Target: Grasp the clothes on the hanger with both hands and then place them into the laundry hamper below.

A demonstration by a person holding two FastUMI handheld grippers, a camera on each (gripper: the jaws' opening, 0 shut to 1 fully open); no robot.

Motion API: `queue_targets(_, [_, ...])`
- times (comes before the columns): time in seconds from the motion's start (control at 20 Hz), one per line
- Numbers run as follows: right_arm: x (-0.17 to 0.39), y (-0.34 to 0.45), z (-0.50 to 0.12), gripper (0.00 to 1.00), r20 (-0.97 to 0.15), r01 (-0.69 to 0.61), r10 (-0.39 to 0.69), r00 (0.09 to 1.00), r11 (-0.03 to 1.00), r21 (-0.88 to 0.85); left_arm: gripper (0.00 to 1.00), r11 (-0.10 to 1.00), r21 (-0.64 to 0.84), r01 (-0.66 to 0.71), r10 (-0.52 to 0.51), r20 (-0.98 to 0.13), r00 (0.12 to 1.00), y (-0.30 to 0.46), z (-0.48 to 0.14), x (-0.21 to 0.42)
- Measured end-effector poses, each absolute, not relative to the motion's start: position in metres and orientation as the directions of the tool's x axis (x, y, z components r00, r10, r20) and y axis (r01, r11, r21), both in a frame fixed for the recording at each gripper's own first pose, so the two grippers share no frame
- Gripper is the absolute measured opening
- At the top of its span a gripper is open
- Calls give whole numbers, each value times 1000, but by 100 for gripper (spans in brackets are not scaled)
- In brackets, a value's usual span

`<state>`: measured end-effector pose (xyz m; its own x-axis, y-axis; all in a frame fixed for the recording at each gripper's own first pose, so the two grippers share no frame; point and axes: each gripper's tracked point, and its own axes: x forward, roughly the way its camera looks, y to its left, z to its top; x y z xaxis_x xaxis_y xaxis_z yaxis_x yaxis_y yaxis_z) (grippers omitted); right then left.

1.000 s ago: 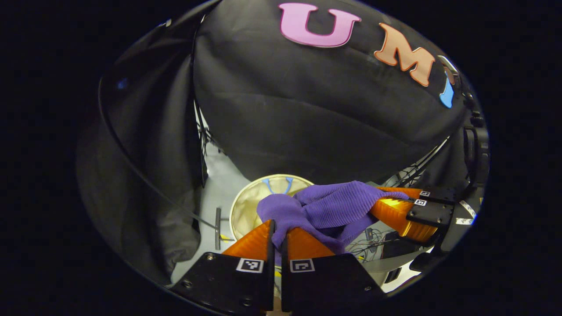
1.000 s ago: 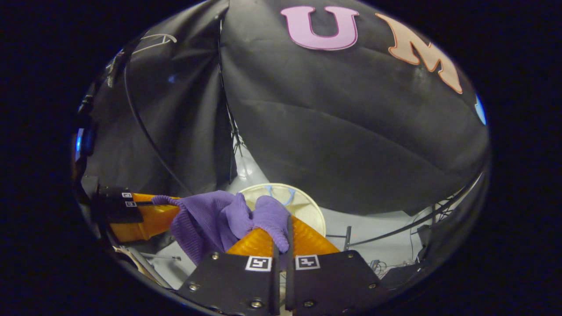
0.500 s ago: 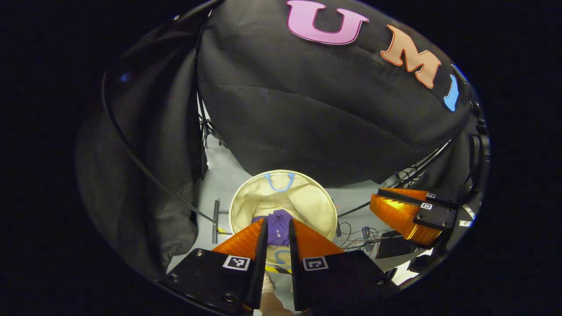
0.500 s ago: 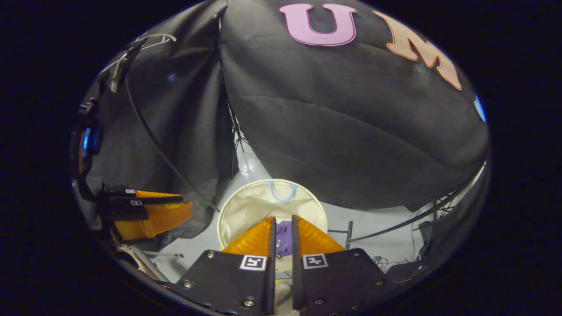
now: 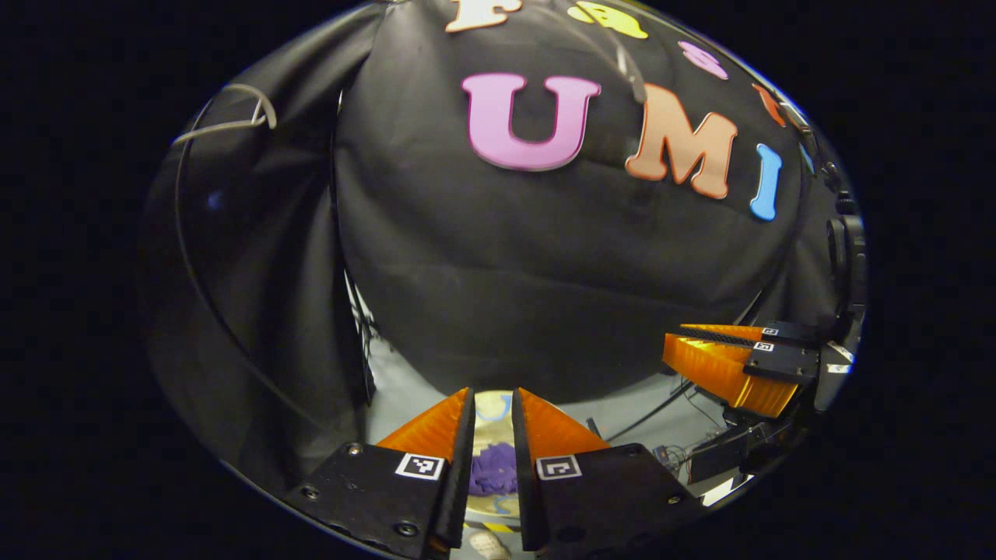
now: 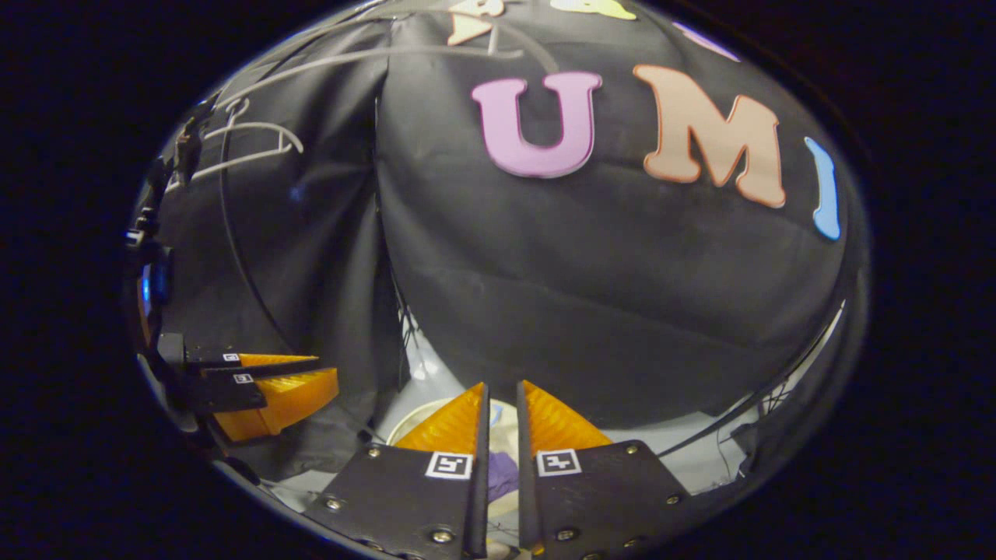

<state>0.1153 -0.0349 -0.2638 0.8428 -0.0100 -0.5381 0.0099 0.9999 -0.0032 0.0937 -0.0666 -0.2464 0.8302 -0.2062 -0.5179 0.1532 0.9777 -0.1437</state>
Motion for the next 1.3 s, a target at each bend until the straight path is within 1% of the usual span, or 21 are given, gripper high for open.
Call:
queue_targets(0.15, [129, -52, -199, 16, -411, 48, -47, 910, 999, -8, 29, 977, -126, 172, -209, -396, 894, -72, -184, 104])
queue_targets(0.25, [128, -61, -158, 17, -329, 64, -67, 942, 998, -20, 29, 975, -118, 188, -217, -325, 921, -78, -154, 109])
queue_targets(0.3, [128, -65, -138, 18, -291, 68, -73, 954, 997, -28, 29, 974, -116, 196, -222, -290, 931, -82, -136, 117])
queue_targets(0.35, [130, -68, -119, 23, -256, 69, -77, 964, 997, -40, 32, 972, -116, 203, -227, -261, 938, -90, -120, 123])
queue_targets(0.4, [132, -73, -103, 24, -221, 73, -82, 972, 996, -49, 36, 970, -120, 211, -234, -232, 944, -97, -103, 125])
queue_targets(0.45, [132, -76, -87, 33, -187, 73, -81, 979, 996, -47, 34, 967, -124, 221, -243, -202, 949, -100, -90, 124])
queue_targets(0.5, [132, -79, -76, 34, -158, 70, -77, 984, 996, -45, 42, 966, -125, 228, -248, -173, 953, -105, -71, 123])
queue_targets(0.6, [121, -88, -46, 65, -99, 86, -92, 991, 995, -58, 69, 964, -124, 234, -248, -108, 963, -114, -37, 125])
queue_targets(0.7, [109, -103, -22, 96, -55, 106, -109, 993, 993, -48, 96, 964, -114, 241, -250, -69, 966, -122, -12, 122])
queue_targets(0.75, [106, -109, -15, 98, -48, 112, -114, 992, 993, -36, 99, 966, -107, 237, -243, -52, 969, -123, -3, 120])
queue_targets(0.8, [101, -116, -9, 98, -42, 123, -123, 991, 992, -25, 99, 967, -102, 235, -240, -41, 970, -125, 4, 120])
queue_targets(0.95, [86, -141, 3, 98, -33, 159, -159, 987, 987, -24, 93, 965, -96, 245, -248, -14, 969, -144, 23, 114])
queue_targets(1.0, [80, -151, 6, 96, -31, 167, -168, 985, 986, -29, 93, 964, -98, 249, -250, -6, 968, -151, 29, 111])
queue_targets(1.15, [63, -183, 20, 98, -15, 188, -189, 982, 981, -43, 92, 958, -102, 267, -266, 25, 964, -183, 53, 106])
queue_targets(1.2, [57, -194, 26, 98, -6, 193, -194, 981, 980, -50, 95, 956, -101, 275, -273, 33, 961, -194, 59, 105])
queue_targets(1.25, [52, -206, 31, 96, -1, 198, -199, 980, 979, -56, 92, 953, -102, 284, -282, 35, 959, -207, 63, 103])
queue_targets(1.3, [47, -218, 33, 98, 2, 203, -203, 979, 977, -59, 92, 950, -104, 294, -291, 40, 956, -222, 68, 102])
